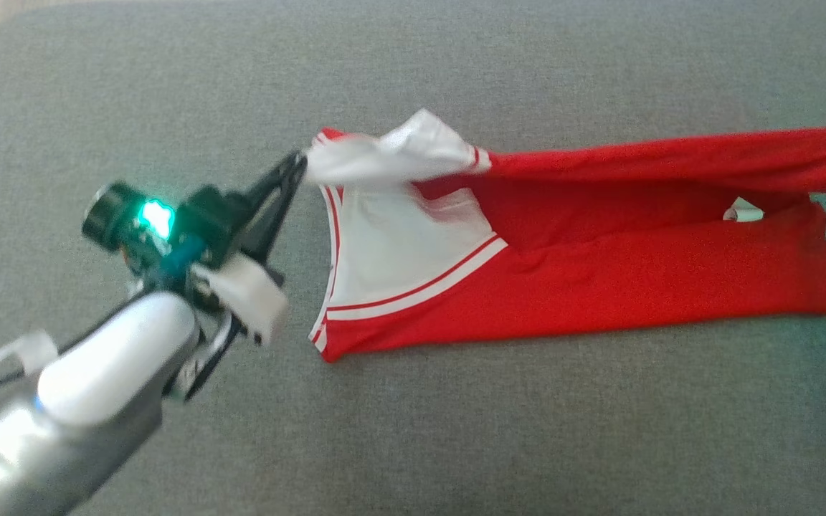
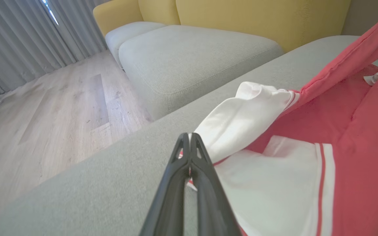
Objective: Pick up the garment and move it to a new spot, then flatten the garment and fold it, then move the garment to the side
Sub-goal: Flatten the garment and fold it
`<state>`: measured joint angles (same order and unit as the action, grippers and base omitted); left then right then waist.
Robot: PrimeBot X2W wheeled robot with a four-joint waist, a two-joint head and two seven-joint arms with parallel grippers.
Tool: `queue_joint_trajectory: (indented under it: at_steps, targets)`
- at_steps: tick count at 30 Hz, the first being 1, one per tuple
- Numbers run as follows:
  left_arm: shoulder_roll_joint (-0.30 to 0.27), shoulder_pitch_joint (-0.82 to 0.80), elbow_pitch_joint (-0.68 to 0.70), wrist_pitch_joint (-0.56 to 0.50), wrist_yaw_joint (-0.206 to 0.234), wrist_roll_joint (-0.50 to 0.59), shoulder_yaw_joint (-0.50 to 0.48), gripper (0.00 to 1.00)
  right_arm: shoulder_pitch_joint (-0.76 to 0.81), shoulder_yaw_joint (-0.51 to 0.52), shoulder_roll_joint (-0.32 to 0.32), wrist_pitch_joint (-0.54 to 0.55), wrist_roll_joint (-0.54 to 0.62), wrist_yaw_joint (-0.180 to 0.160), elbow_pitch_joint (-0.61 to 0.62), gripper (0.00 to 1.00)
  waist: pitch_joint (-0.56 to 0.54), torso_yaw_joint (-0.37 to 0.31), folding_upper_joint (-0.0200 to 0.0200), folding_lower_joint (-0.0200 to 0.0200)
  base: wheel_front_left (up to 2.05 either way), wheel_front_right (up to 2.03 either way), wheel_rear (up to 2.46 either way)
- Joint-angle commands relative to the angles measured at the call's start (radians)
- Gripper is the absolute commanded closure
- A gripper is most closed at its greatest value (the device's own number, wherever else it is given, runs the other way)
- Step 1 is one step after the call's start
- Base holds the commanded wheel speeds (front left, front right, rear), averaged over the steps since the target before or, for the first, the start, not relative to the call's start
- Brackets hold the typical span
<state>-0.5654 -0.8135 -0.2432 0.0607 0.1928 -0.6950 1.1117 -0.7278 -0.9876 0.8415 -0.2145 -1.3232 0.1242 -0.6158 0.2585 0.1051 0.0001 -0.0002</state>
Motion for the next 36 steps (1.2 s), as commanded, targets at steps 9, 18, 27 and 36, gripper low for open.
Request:
queue_joint_trajectory:
  at_steps: [9, 18, 27, 36]
  targets:
    - [-0.116, 0.116, 0.218, -0.024, 0.109, -0.019, -0.019, 1.0, 0.129, 0.034, 0.062, -0.036, -0.002, 0.007, 0.014, 0.91, -0.012, 0.015, -0.0001, 0.0002, 0.0, 0.0, 0.0]
    - [-0.061, 0.202, 0.226, 0.002, 0.141, -0.039, 0.014, 0.93, 0.23, 0.069, 0.048, -0.043, -0.006, 0.007, -0.009, 0.0, -0.015, 0.036, -0.0001, 0.0002, 0.0, 0.0, 0.0]
    - [0.033, 0.315, 0.149, 0.163, 0.226, -0.059, -0.036, 0.0, 0.357, 0.231, -0.008, -0.047, 0.034, 0.007, -0.009, 0.0, -0.071, 0.037, -0.0001, 0.0002, 0.0, 0.0, 0.0]
    - [0.2, 0.485, 0.192, 0.201, 0.352, 0.151, -0.145, 0.0, 0.4, 0.347, -0.117, -0.047, 0.132, 0.007, -0.148, 0.0, -0.13, 0.106, -0.0001, 0.0002, 0.0, 0.0, 0.0]
